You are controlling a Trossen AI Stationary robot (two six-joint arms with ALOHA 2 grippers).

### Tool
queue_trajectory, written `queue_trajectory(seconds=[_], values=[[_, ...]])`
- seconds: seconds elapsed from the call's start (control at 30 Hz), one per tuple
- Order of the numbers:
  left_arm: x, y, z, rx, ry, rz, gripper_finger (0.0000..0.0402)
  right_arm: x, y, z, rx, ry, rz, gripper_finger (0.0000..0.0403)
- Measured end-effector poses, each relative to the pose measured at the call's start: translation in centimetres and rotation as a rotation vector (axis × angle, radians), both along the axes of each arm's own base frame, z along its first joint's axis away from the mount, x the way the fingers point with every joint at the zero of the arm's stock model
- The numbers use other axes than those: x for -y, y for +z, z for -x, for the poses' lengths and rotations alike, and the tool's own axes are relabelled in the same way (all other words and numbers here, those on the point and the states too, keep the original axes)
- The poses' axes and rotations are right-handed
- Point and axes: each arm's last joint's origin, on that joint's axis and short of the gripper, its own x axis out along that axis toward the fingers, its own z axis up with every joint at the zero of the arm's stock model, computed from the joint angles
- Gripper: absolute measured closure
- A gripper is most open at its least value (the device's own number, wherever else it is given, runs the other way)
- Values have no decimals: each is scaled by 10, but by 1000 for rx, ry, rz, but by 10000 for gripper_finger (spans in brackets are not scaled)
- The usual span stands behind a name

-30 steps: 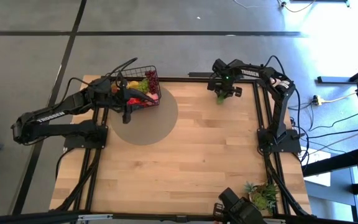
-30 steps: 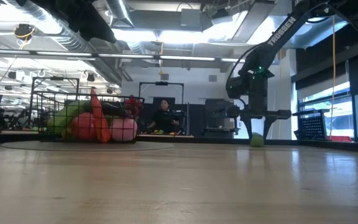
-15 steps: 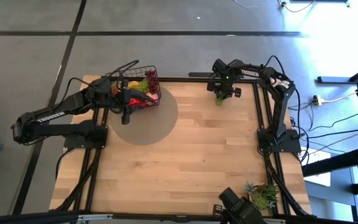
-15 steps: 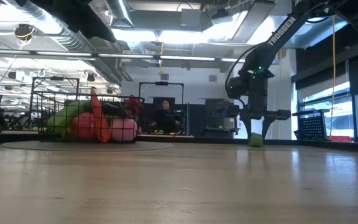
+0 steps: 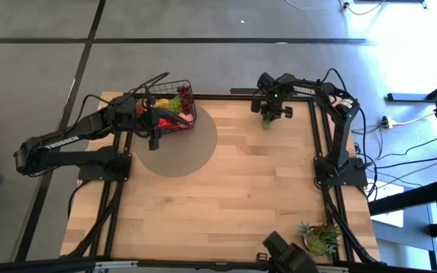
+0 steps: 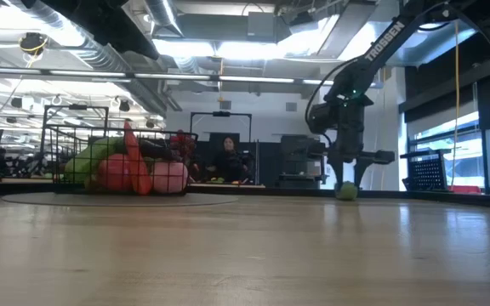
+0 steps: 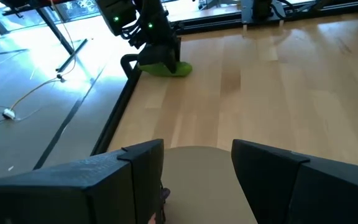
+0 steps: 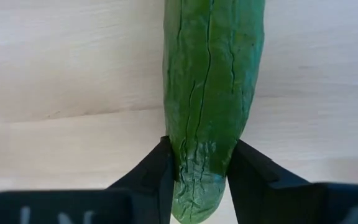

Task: Build produce basket
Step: Put the green cucumber into the black wire basket

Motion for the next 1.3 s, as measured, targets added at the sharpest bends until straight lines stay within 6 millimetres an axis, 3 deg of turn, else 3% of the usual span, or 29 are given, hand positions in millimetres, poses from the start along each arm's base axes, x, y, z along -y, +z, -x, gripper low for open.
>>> queue_trajectory(seconds=[0.37,0.67,0.97,1.3], values=[[0,0,0,0,0,0,221,-29,3,-41,8,281,145,299],[0,0,0,0,1,1,221,-54,30,-85,36,450,313,302],[0,0,0,-1,-1,-4,221,-72,83,-127,154,604,509,303],[0,1,0,-10,-17,-52,221,-97,169,-167,401,807,818,303]])
